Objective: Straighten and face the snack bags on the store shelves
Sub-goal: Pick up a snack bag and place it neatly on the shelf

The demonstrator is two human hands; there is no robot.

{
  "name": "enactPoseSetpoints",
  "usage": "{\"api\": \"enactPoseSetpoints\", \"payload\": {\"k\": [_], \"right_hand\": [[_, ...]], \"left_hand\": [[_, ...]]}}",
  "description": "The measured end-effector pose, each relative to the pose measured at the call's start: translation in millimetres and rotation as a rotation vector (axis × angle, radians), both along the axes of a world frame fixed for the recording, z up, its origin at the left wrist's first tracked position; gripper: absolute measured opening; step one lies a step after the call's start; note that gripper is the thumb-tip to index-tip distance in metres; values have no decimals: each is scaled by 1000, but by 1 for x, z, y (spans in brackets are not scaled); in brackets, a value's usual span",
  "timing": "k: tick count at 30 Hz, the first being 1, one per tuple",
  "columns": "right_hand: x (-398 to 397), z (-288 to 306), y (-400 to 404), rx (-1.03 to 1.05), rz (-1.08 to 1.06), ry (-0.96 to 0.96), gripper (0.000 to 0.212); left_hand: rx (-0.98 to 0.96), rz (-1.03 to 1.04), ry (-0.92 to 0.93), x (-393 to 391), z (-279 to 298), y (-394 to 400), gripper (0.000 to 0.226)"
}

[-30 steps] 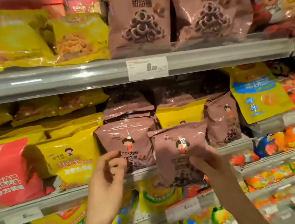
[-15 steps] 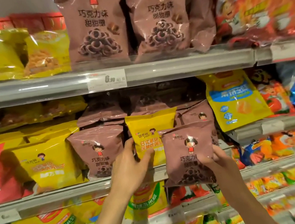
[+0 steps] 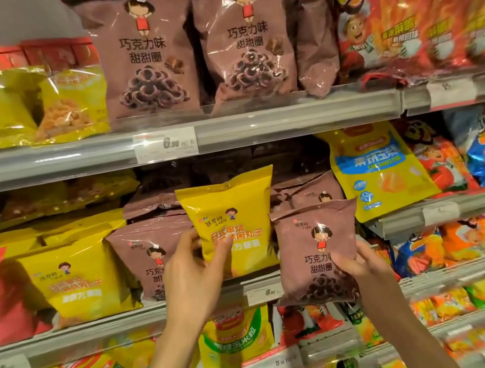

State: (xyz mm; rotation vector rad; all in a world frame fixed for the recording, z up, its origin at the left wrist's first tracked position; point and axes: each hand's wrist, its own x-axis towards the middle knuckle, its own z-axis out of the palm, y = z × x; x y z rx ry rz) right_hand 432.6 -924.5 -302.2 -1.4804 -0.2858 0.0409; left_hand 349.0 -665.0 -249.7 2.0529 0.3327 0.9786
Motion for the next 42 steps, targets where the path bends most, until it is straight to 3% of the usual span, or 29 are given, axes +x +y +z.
{"api": "enactPoseSetpoints", "payload": {"k": [6,10,18,22,29,35,38,42], "right_hand": [[8,6,24,60,21,-45,27],[26,13,51,57,44,-37,32],[38,24,92,-203,52,-120,43],[28,2,103,-447,27,-171,59],[44,16,102,-481,138,-82,73],[38,11,102,-646,64,-186,68],[33,12,99,-612,-34,-199,60],[22,9,93,-506,-144,-161,66]], "left_hand": [[31,96,-39,-33,6,17,35],[10,104,-25,-43,11,24,26],[-10,155,-1,-52,12,35,45],[-5,152,-1,-53,10,39,36],[-14,148,29,-53,8,43,33],[-43,134,30,-52,5,44,29],[-64,115,24,-54,3,45,34],[-76,94,20,-57,0,45,33]]}}
